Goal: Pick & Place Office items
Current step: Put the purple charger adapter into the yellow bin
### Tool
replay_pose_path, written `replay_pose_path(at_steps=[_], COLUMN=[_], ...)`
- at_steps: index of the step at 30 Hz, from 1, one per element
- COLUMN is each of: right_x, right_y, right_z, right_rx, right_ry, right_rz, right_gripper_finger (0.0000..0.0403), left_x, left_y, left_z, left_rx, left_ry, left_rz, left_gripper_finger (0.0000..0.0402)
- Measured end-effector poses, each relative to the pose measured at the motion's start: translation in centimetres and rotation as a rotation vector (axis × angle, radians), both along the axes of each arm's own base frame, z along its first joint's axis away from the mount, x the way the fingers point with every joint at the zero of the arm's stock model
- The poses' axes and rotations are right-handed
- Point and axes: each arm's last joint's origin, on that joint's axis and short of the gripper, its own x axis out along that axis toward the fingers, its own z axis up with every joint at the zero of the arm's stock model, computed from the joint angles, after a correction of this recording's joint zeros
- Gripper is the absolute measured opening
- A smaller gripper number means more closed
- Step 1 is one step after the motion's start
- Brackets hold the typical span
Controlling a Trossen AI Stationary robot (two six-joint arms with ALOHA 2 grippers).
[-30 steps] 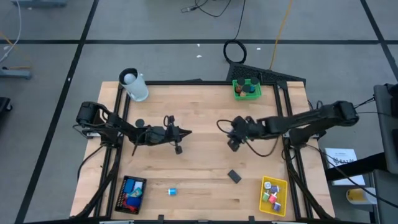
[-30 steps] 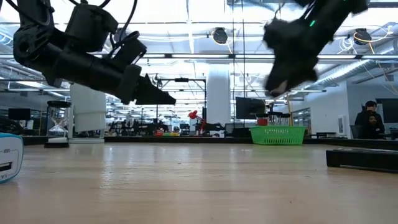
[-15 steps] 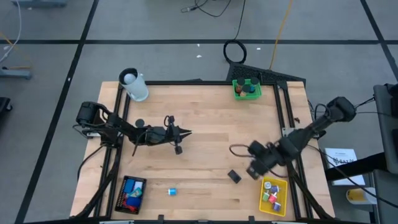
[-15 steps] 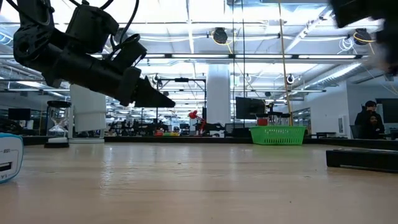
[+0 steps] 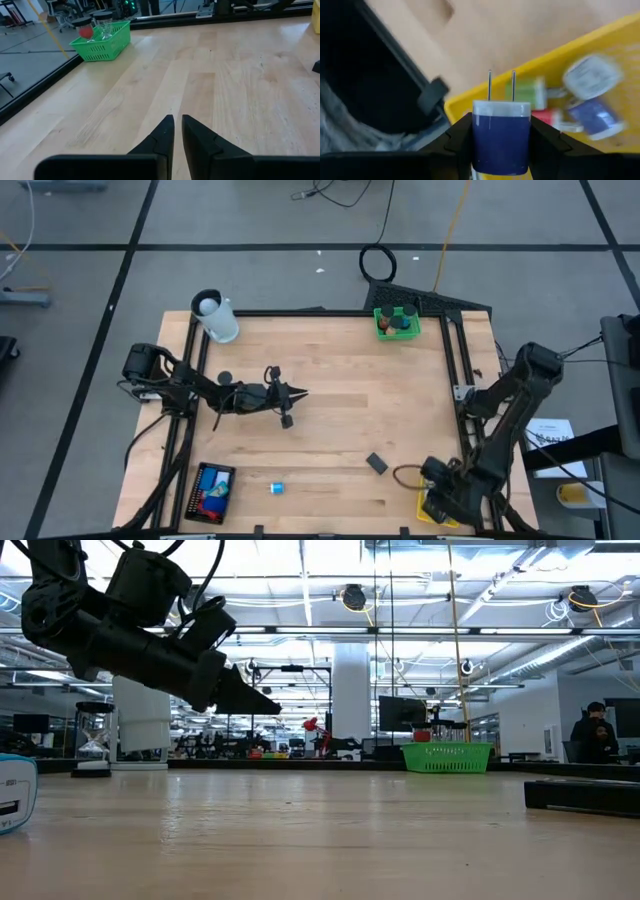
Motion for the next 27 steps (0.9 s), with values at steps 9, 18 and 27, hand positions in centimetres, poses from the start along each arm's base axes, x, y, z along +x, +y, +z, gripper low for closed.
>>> replay_pose_path(at_steps=[9,18,27], right_x=[-0.3,-0.4,-0.5], right_y=[2.2,1.9,1.8], right_z=[-2.4,-2.8,-2.8], right_rx=[-0.003,-0.049,-0.059], right_ry=[0.033,0.053,0.054], right_rz=[0.159,0.17,0.176], right_gripper_finger=[0.0132,0.0143,0.0161], left_x=[0.0,0.0,0.0], left_y=[0.0,0.0,0.0], left_z=[0.0,0.0,-0.1], left_rx=[0.004,0.013,0.014], left_ry=[0.001,0.005,0.018], left_rz=[0.002,0.001,0.001], left_gripper_finger=[0.0044,0.0044,0.0044])
